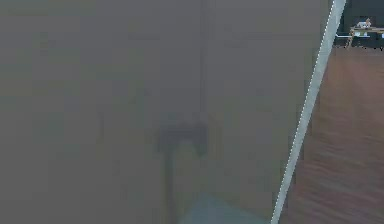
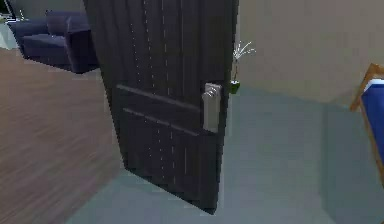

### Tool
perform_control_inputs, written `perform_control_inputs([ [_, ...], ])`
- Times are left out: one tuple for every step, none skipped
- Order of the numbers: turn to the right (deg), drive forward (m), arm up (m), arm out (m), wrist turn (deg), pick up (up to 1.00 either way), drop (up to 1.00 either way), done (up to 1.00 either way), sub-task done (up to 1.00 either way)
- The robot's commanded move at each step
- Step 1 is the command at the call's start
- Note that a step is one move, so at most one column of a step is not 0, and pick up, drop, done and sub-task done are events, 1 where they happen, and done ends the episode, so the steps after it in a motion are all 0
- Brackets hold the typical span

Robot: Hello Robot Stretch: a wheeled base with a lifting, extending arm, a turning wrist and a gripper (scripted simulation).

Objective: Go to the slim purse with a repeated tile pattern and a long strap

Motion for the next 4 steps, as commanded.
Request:
perform_control_inputs([
  [45.0,0.00,0.00,0.00,0.0,0.00,0.00,0.00,0.00],
  [3.0,0.00,0.00,0.00,0.0,0.00,0.00,0.00,0.00],
  [0.0,0.90,0.00,0.00,0.0,0.00,0.00,0.00,0.00],
  [-18.0,0.00,0.00,0.00,0.0,0.00,0.00,0.00,0.00],
])
